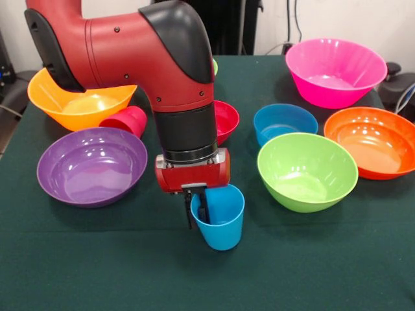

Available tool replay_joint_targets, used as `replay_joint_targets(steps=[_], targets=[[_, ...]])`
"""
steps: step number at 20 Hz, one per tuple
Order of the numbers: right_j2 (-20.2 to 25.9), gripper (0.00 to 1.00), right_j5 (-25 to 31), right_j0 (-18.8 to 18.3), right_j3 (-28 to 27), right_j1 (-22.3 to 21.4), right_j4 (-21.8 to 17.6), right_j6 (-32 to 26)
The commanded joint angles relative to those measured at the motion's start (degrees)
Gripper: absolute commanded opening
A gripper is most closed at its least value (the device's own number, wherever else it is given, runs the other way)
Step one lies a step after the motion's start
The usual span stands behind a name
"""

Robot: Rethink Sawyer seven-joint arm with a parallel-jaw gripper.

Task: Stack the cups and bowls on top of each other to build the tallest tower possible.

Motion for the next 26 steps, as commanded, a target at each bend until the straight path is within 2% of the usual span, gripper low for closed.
replay_joint_targets(steps=[1,5,17,26], targets=[[1.01,0.0,4.72,-2.15,-4.66,2.71,-7.2,-18.48],[1.98,0.0,5.87,-3.47,-4.23,2.35,-7.5,-19.93],[0.83,0.0,7.57,-3.22,-2.36,0.26,-8.65,-17.62],[-1.19,0.0,2.02,-2.56,-0.95,3.36,-10.69,-12.0]])
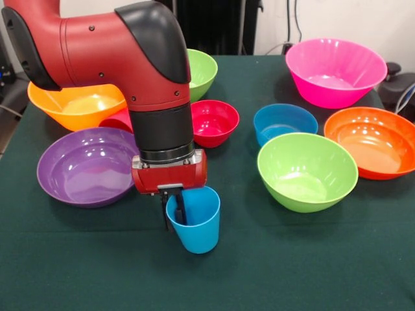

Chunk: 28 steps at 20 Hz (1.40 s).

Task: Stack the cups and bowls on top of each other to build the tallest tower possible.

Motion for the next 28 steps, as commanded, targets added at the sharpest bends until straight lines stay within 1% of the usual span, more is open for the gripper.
replay_joint_targets(steps=[1,5,7,13,14,21,28], targets=[[-3.67,0.0,1.05,1.25,-0.85,3.49,-7.17,-9.79],[-5.37,0.0,-1.29,2.53,-0.25,3.62,-8.02,-6.69],[-5.91,0.0,-1.82,2.89,-0.06,3.52,-8.16,-6.01],[-6.63,0.0,-0.53,3.49,-0.21,3.3,-7.03,-5.79],[-6.63,1.0,-0.67,3.46,-0.07,3.24,-6.89,-5.9],[-6.33,1.0,-0.23,2.91,0.34,3.25,-6.37,-6.81],[-6.0,1.0,1.47,2.83,-0.22,3.45,-5.82,-7.39]])
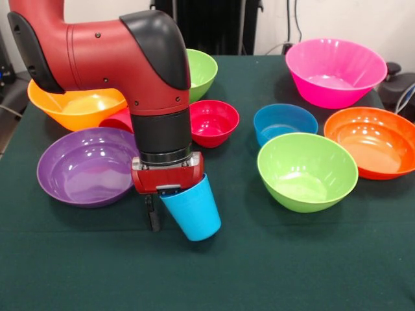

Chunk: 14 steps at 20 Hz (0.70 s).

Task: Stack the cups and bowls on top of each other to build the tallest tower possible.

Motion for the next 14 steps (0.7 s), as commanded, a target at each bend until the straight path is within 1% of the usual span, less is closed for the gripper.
replay_joint_targets(steps=[1,3,8,10,14], targets=[[-3.0,1.0,3.13,1.53,-0.3,2.78,-4.64,-7.51],[-2.05,1.0,2.41,1.18,-0.53,2.79,-4.96,-8.49],[-1.03,1.0,4.3,0.99,-0.68,2.37,-3.54,-9.15],[-0.64,1.0,4.46,1.01,-0.87,2.57,-2.96,-8.76],[-1.03,1.0,5.19,2.54,-1.15,1.84,-2.09,-6.85]])
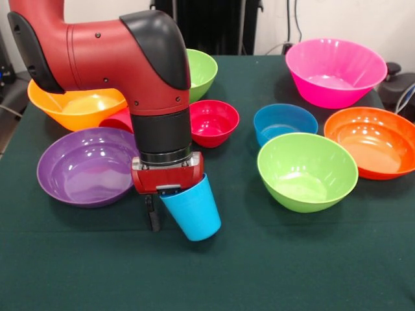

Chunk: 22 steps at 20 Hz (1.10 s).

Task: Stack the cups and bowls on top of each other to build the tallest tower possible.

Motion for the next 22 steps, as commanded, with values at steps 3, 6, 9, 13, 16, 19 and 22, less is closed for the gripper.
replay_joint_targets(steps=[3,6,9,13,16,19,22], targets=[[-2.17,1.0,6.66,4.41,-0.77,-0.1,-1.16,-4.55],[-3.09,1.0,7.73,6.44,-0.78,-1.68,-0.49,-2.63],[-4.22,1.0,8.96,8.46,-1.61,-2.55,0.21,-1.06],[-5.3,1.0,10.82,11.24,-2.14,-4.01,1.6,0.66],[-6.54,1.0,10.36,12.42,-1.24,-4.71,2.19,1.83],[-7.73,1.0,9.82,13.23,0.03,-5.69,2.74,2.52],[-8.23,1.0,10.73,14.01,-0.38,-6.43,3.59,1.91]])
